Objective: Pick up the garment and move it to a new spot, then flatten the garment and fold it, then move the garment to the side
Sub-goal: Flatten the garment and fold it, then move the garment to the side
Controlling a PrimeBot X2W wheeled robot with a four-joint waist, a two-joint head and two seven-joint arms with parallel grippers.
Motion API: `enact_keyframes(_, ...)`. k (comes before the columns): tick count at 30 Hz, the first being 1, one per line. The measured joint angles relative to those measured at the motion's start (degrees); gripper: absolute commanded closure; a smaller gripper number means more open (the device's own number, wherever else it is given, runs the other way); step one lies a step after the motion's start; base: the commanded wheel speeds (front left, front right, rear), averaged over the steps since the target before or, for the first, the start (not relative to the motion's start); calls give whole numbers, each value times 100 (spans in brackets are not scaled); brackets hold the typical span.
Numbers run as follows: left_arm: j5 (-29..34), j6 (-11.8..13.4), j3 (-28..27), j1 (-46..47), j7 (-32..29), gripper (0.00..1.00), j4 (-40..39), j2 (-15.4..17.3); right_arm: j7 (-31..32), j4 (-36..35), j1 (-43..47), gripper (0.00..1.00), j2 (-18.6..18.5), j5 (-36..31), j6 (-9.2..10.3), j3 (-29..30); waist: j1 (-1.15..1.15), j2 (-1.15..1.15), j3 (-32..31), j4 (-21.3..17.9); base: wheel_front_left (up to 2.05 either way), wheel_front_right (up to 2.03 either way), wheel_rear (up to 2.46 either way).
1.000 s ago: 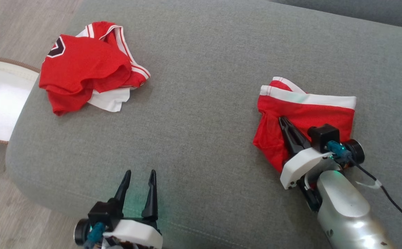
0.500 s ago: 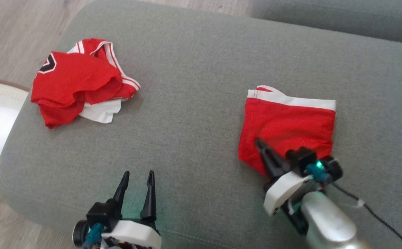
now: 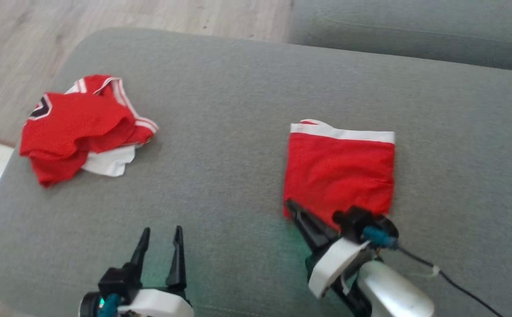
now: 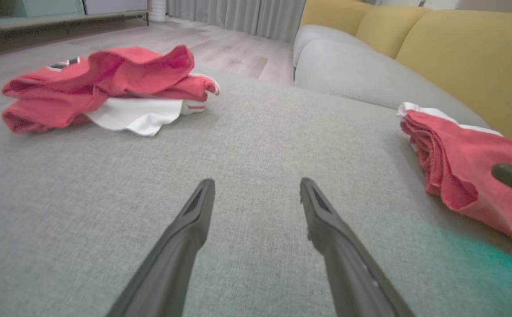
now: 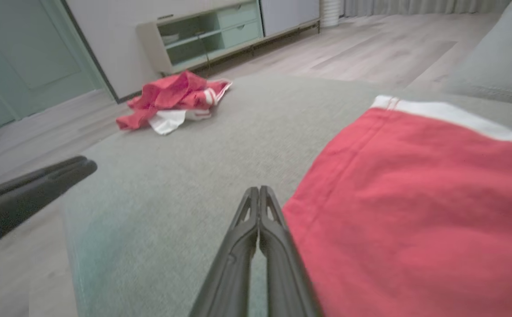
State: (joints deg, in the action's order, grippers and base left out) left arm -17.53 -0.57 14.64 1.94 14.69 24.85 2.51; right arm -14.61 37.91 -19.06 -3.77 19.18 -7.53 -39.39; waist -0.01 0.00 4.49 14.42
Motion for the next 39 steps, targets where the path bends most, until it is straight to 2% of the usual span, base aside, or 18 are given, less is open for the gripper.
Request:
enact_keyframes(4, 69, 3, -183, 2, 0, 0, -123, 1, 0, -425, 8, 100, -30, 37, 0, 559, 0, 0, -91, -252, 0, 0, 0)
enact_keyframes(7, 164, 4, -264, 2, 0, 0, -131, 0, -1, -627, 148, 100, -31, -68, 0, 1366, 0, 0, -154, -473, 0, 0, 0)
enact_keyframes(8, 188, 2, -291, 2, 0, 0, -130, -2, -1, -672, 238, 78, -30, -146, 0, 1712, 0, 0, -176, -547, 0, 0, 0)
enact_keyframes(9, 226, 2, -326, 2, 0, 0, -119, 0, -1, -681, 326, 35, -32, -218, 0, 1995, 0, 0, -200, -617, 0, 0, 0)
enact_keyframes(10, 255, 2, -357, 2, 0, 0, -109, -1, -1, -693, 422, 0, -35, -297, 0, 2234, 0, 0, -221, -684, 0, 0, 0)
enact_keyframes(15, 391, -2, -517, 1, 0, 0, -40, -3, -1, -659, 803, 0, 4, -711, 0, 2941, 0, 0, -310, -999, 0, 0, 0)
enact_keyframes(22, 412, 4, -778, -35, 0, 0, 48, -1, 0, -567, 1029, 0, 62, -902, 0, 3375, 0, 0, -370, -1298, 0, 0, 0)
enact_keyframes(31, 453, 62, -892, -431, 0, 0, -24, -2, 0, -528, 1249, 0, 90, -750, 0, 3364, 0, 0, -428, -1485, 0, 0, 0)
enact_keyframes(39, 458, 56, -681, -413, 0, 0, -87, -2, 0, -123, 1135, 0, 91, -476, 0, 3036, 0, 0, -330, -1313, 0, 0, 0)
